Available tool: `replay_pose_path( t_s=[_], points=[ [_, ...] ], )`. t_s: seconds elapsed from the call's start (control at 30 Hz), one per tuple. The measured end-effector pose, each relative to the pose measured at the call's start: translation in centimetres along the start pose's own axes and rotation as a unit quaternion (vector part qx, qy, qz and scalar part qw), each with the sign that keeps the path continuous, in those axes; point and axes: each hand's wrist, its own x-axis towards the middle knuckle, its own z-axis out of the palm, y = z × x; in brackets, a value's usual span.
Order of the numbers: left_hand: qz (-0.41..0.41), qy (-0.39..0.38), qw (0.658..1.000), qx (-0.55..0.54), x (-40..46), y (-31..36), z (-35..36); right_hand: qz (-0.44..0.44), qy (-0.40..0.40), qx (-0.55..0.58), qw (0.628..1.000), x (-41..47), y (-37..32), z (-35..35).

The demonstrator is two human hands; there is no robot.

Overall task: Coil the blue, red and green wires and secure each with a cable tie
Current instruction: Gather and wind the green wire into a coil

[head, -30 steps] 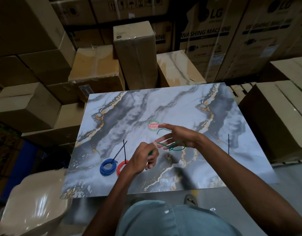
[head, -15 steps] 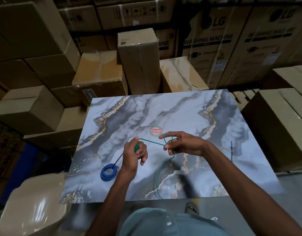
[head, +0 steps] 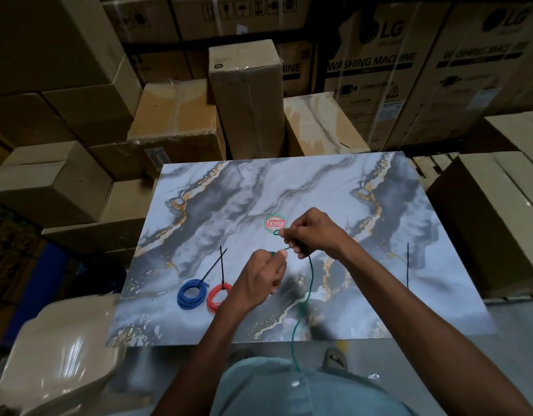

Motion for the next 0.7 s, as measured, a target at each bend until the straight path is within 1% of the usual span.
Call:
replay_pose_path(
  t_s=[0.1, 0.17, 0.2, 0.23, 0.33, 0.37, 0.4, 0.43, 0.47, 0.5, 0.6, 0.67, 0.7],
  points=[
    [-0.012, -0.017, 0.997, 0.071, -0.1, -0.8, 0.4, 0.047, -0.048, 0.090, 0.994, 0.5, -1.0, -0.2],
    [-0.019, -0.012, 0.993, 0.113, -0.2, -1.5, 0.5, 0.098, -0.064, 0.194, 0.974, 1.0, -1.4, -0.8],
    [-0.026, -0.009, 0.992, 0.125, -0.3, -2.0, 0.4, 0.123, -0.069, 0.263, 0.955, 1.2, -1.6, -1.1],
    [-0.035, -0.007, 0.991, 0.130, -0.3, -2.4, 0.4, 0.141, -0.076, 0.341, 0.926, 1.4, -1.8, -1.4],
    [-0.063, -0.011, 0.989, 0.131, -0.6, -3.4, 0.2, 0.142, -0.073, 0.553, 0.817, 2.1, -1.8, -2.4],
    [-0.072, -0.014, 0.989, 0.131, -0.7, -3.7, 0.2, 0.133, -0.064, 0.604, 0.783, 2.4, -1.7, -2.6],
    [-0.080, -0.019, 0.988, 0.130, -0.7, -3.8, 0.2, 0.123, -0.055, 0.638, 0.758, 2.7, -1.4, -2.7],
    [-0.087, -0.022, 0.988, 0.124, -0.8, -3.9, 0.2, 0.113, -0.047, 0.652, 0.748, 3.0, -1.0, -2.7],
    [-0.090, -0.024, 0.989, 0.117, -0.9, -4.0, 0.2, 0.105, -0.039, 0.648, 0.754, 3.3, -0.5, -2.6],
    [-0.090, -0.025, 0.990, 0.109, -0.9, -3.9, 0.3, 0.102, -0.033, 0.631, 0.768, 3.5, 0.0, -2.4],
    [-0.083, -0.027, 0.993, 0.083, -0.8, -3.5, 0.3, 0.117, -0.026, 0.558, 0.821, 3.5, 1.7, -1.1],
    [-0.079, -0.027, 0.995, 0.063, -0.7, -3.2, 0.1, 0.114, -0.039, 0.473, 0.873, 3.3, 2.5, 0.0],
    [-0.080, -0.028, 0.995, 0.044, -0.6, -3.0, 0.1, 0.107, -0.059, 0.406, 0.906, 3.0, 2.9, 0.6]
  ],
)
